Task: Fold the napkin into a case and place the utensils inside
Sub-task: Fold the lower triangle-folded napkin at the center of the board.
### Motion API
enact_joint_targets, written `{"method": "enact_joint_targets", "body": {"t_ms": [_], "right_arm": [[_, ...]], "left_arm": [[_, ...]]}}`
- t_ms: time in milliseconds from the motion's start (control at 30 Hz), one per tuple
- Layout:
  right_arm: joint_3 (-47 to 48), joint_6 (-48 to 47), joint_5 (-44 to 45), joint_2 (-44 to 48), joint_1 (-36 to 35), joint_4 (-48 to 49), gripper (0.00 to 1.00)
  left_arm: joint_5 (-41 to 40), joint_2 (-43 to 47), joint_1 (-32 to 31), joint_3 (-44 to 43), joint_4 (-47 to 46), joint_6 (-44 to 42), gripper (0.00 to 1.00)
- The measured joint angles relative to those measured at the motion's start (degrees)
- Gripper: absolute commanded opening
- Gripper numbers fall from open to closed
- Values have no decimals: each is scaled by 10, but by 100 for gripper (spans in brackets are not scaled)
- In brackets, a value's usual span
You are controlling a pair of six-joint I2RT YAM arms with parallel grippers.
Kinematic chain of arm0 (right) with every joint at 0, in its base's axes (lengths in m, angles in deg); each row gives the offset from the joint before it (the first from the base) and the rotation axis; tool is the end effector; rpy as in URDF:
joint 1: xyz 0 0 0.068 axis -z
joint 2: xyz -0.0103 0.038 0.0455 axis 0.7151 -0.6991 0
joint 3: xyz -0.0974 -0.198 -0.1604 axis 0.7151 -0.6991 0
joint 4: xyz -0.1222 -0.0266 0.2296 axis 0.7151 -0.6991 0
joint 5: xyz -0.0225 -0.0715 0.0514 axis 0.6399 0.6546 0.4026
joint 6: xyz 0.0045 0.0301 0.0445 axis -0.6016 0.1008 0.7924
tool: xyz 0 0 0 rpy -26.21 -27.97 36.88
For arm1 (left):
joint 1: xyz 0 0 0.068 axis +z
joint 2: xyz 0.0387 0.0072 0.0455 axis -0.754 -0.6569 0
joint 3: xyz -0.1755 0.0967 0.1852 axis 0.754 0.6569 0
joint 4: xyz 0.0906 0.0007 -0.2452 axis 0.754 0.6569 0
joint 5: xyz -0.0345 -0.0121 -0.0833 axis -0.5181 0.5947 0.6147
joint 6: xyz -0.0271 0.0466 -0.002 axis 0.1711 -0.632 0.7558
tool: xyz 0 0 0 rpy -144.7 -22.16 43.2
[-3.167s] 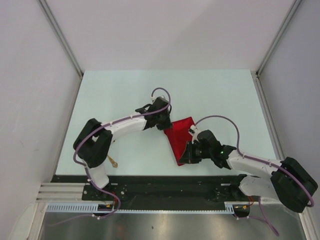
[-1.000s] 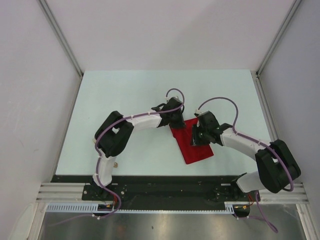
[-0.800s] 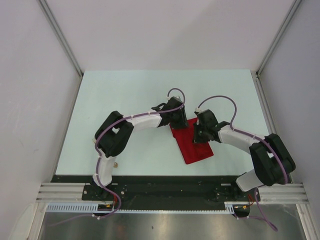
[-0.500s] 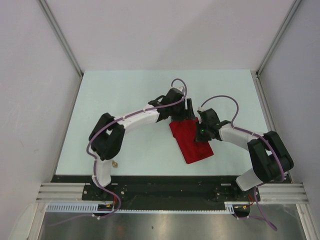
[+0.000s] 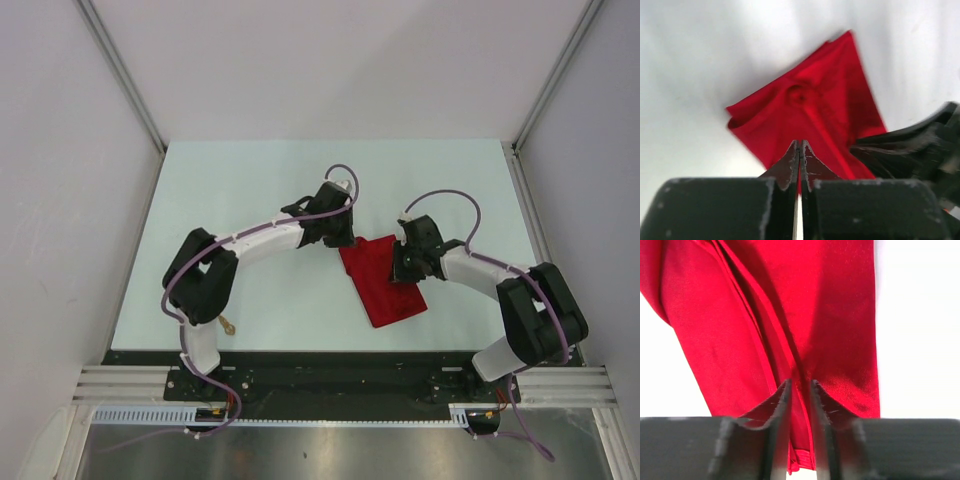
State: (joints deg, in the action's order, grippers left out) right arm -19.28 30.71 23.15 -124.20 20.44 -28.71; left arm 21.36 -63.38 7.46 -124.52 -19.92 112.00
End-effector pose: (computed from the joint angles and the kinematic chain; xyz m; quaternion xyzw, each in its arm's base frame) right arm 0.2541 0.1244 0.1616 -0.0452 0.9597 0.1612 0.2259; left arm 0.3122 -0.2800 0.2181 0.0513 0.9279 -0.2621 0.2602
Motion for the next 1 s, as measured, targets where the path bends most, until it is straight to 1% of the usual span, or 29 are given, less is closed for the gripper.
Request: {"method": "enact_joint_targets", "body": {"t_ms": [67,100,133,167,233,333,367,400,500,667,767,800,833,867,933,1000], "right_arm": [[4,-3,-1,3,1,-5,47],[11,-6,-1,4,1,-9,57],[21,-7,-3,4,1,-12,61],[35,-10,-7,3,1,-12,64],[72,-11,-18,-7,2,-9,65],[141,-15,-38,-56,2,7,61],[175,-16,-46,-87,2,16,56],[199,-19,-50,-113,2,25,54],[238,-22,-60,-169,2,31,51],[237,-24,-59,-184,2,21,52],[234,-27,-56,-183,2,23,48],[231,-30,-54,-183,2,23,46],[229,-31,-52,-183,3,23,35],[226,-34,-49,-183,3,23,30],[222,-40,-46,-183,5,22,26],[221,-43,-43,-183,10,22,25]], "left_arm": [[-6,-2,6,10,5,-5,0],[-10,-2,8,13,6,-7,0],[-15,-1,11,16,4,-10,0],[-16,0,13,20,2,-11,0],[-19,10,20,42,-10,-11,0],[-16,22,31,66,-11,-11,0],[-12,21,37,66,-11,-11,0],[-8,19,41,66,-12,-11,0],[9,9,50,66,-19,-10,0],[42,-21,52,60,-38,-5,0],[58,-37,50,56,-50,2,0],[62,-40,49,56,-54,5,0],[66,-44,49,55,-57,7,0],[69,-47,47,53,-60,9,0],[75,-54,44,49,-64,12,0],[77,-60,40,43,-66,16,0]]}}
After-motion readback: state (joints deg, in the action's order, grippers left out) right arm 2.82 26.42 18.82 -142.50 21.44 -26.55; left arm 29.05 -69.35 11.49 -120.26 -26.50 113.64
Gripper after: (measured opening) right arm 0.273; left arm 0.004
